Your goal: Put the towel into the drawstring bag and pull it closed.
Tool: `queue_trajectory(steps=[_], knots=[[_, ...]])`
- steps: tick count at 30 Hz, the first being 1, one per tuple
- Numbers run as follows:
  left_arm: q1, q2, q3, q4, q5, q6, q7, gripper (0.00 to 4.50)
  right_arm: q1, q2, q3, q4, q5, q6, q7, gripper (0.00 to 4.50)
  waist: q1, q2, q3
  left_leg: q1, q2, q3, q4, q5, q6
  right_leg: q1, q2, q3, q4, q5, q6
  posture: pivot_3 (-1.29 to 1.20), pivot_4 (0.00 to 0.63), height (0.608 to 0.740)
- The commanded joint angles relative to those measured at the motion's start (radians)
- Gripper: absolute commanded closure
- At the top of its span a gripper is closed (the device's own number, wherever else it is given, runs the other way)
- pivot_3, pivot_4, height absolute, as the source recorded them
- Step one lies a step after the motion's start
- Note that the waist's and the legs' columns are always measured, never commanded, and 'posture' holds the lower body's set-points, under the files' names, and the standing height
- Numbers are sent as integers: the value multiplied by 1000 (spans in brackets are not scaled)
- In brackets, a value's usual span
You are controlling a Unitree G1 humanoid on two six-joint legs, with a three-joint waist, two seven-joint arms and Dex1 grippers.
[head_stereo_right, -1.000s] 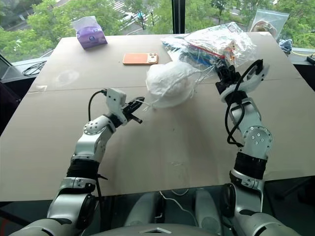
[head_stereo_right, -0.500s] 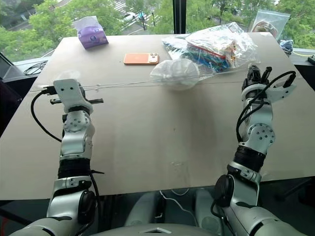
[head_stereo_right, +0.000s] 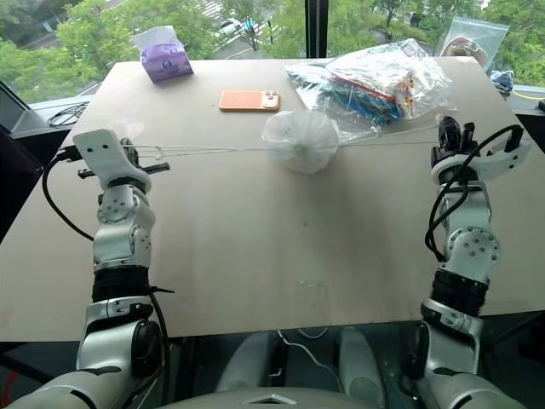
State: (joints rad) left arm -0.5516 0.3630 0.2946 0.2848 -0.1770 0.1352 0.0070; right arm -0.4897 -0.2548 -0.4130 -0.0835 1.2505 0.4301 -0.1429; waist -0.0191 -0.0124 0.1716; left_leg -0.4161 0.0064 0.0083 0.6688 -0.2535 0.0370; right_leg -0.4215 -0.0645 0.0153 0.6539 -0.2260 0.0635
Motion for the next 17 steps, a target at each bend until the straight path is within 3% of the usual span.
queue_trajectory(steps=[1, 4, 5, 7, 11, 17], knots=[[42, 26, -157, -144, -107, 53, -356, 3948, 97, -177, 296, -159, -183, 189, 273, 3629, -1, -1, 0, 1, 0, 1, 0, 0, 0, 0, 0, 0, 0, 0, 0, 0, 150, 740], [120, 88, -241, -253, -197, 156, -599, 2991, 190, -363, 468, -244, -377, 186, 479, 2310, -3, -1, 0, 1, 1, 1, 0, 0, 0, 1, 2, 1, -1, 0, 0, 0, 150, 740], [155, 124, -272, -293, -208, 179, -673, 2433, 220, -413, 496, -255, -438, 165, 530, 1810, -4, 0, 0, 1, 1, 1, 0, 0, 0, 0, 3, 1, -2, 0, 0, 0, 150, 740], [254, 234, -322, -333, -176, 193, -790, 1725, 299, -521, 498, -219, -552, 56, 678, 1612, -6, -1, 0, 1, 1, 1, 0, 0, 0, 0, 3, 1, -2, 0, 0, 0, 150, 740], [359, 326, -292, -354, -169, 216, -836, 1672, 393, -627, 437, -119, -648, -99, 878, 1612, -1, -2, 1, 3, 3, 1, -1, -1, 1, 4, 3, 1, -7, -1, 0, 0, 150, 740], [432, 390, -237, -312, -124, 127, -853, 1672, 450, -605, 315, 47, -675, -263, 1063, 1612, 6, -2, 1, 6, 3, 1, 0, -1, 1, 8, 3, 1, -9, 0, 0, 0, 150, 740]])
